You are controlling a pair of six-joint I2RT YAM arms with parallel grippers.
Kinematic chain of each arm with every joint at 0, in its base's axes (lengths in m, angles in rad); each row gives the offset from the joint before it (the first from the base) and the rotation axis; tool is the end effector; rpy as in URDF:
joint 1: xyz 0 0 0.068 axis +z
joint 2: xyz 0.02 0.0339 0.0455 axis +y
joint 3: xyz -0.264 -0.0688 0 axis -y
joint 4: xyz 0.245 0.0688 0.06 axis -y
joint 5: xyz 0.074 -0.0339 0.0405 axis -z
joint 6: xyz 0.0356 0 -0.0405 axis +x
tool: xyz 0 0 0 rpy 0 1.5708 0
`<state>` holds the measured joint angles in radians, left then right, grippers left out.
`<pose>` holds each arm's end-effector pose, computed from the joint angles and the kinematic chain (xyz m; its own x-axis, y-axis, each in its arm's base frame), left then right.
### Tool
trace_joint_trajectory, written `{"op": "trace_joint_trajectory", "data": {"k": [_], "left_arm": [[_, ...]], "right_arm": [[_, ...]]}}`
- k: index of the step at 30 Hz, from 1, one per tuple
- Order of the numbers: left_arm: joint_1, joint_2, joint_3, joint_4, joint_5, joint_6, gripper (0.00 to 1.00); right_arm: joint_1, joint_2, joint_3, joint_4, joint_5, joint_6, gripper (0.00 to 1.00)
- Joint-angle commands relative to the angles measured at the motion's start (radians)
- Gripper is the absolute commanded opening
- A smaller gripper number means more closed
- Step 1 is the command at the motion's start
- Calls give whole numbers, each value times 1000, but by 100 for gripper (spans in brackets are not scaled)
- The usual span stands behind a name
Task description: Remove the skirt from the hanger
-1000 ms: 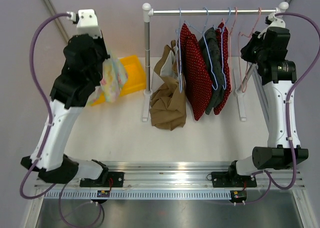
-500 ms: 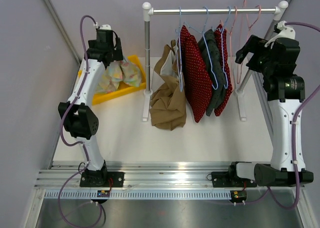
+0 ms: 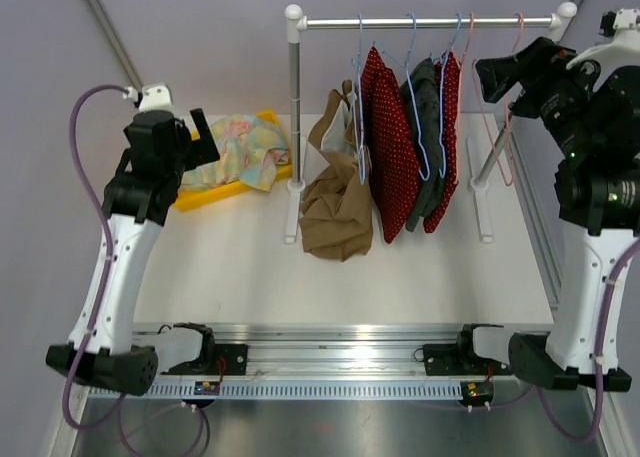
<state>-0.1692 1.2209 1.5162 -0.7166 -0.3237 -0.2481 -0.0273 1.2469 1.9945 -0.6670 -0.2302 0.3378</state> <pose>0.2432 -0.0301 0.4461 -0.3597 -0.1747 -0.9166 -0.2216 0.9702 -0.0980 0.1833 0.0031 0.5831 0.0094 0.3225 -0.9465 -0.2161 0.9248 0.3130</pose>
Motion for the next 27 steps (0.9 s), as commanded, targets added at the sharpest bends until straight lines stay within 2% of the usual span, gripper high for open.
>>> {"op": "trace_joint_trajectory", "data": {"k": [1, 2, 8, 10, 12, 17, 22, 26, 27], "left_arm": [[-15, -121, -184, -50, 95, -39, 99], [-15, -197, -217, -58, 109, -43, 99], [-24, -382, -384, -139, 167, -62, 99], [-26, -455, -422, -179, 172, -56, 99], [-26, -466, -442, -182, 169, -53, 99], [-27, -511, -493, -179, 144, -43, 99], [-26, -526, -510, -172, 161, -51, 99], [-26, -528, -511, -162, 175, -54, 99], [-27, -523, -510, -150, 186, -51, 99]], "right_arm": [[-2, 121, -5, 9, -95, 29, 96], [-2, 135, -3, 4, -101, 26, 94], [-2, 174, -65, 29, -89, 26, 91], [-2, 193, -111, 44, -93, 41, 83], [-2, 197, -129, 55, -96, 49, 81], [0, 217, -172, 84, -100, 66, 57], [6, 243, -194, 102, -103, 66, 54], [9, 261, -186, 96, -101, 58, 41], [9, 266, -175, 93, -97, 55, 22]]}}
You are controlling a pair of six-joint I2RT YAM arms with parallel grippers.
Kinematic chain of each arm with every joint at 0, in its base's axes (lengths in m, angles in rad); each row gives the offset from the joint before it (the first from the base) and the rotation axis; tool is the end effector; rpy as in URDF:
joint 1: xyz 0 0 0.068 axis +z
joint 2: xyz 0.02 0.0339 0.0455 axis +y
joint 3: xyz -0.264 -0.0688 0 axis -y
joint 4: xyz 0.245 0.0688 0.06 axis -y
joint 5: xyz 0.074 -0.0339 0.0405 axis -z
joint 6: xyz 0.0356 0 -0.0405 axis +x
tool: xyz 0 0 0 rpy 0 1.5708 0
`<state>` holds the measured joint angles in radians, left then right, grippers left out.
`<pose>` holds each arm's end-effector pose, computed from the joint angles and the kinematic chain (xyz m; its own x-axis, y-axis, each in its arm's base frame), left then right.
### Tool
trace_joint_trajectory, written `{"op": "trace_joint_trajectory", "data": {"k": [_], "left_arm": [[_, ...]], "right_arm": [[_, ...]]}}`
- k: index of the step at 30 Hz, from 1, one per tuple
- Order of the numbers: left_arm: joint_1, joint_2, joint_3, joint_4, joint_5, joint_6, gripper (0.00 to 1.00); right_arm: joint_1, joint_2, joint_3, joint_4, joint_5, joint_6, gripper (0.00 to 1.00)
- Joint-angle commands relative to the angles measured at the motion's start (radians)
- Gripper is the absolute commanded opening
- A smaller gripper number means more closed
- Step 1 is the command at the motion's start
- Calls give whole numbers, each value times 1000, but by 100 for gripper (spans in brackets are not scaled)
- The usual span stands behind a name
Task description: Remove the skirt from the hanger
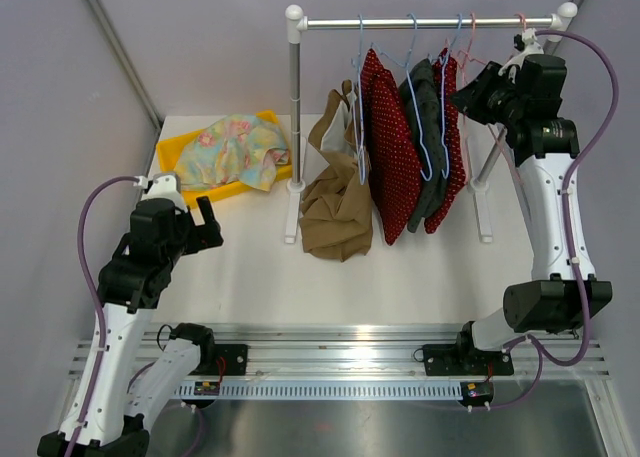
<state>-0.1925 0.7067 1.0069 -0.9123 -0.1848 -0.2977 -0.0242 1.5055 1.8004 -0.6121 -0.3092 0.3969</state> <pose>0.1237 -0.0174 0.3521 -0.5510 -0.1864 -0.8134 -0.1268 0.9821 -0.1391 0.3225 0.0030 0.4719 -0.3904 0.3778 -0.8396 -0.1248 0.8818 0.4548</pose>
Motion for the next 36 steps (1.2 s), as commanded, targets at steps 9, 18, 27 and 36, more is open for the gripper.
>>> {"op": "trace_joint_trajectory", "data": {"k": [9, 18, 27, 36], "left_arm": [[-56, 178, 220, 162, 215, -27, 99], [-565, 588, 792, 205, 124, 98, 99], [-890, 716, 651, 627, 331, 167, 99], [-1053, 924, 746, 678, 268, 146, 99]], "right_arm": [[6, -33, 128, -37, 33, -55, 0], [6, -108, 254, -135, 42, -67, 0], [6, -254, 152, -153, -1, -43, 0], [6, -320, 122, -184, -59, 26, 0]]}}
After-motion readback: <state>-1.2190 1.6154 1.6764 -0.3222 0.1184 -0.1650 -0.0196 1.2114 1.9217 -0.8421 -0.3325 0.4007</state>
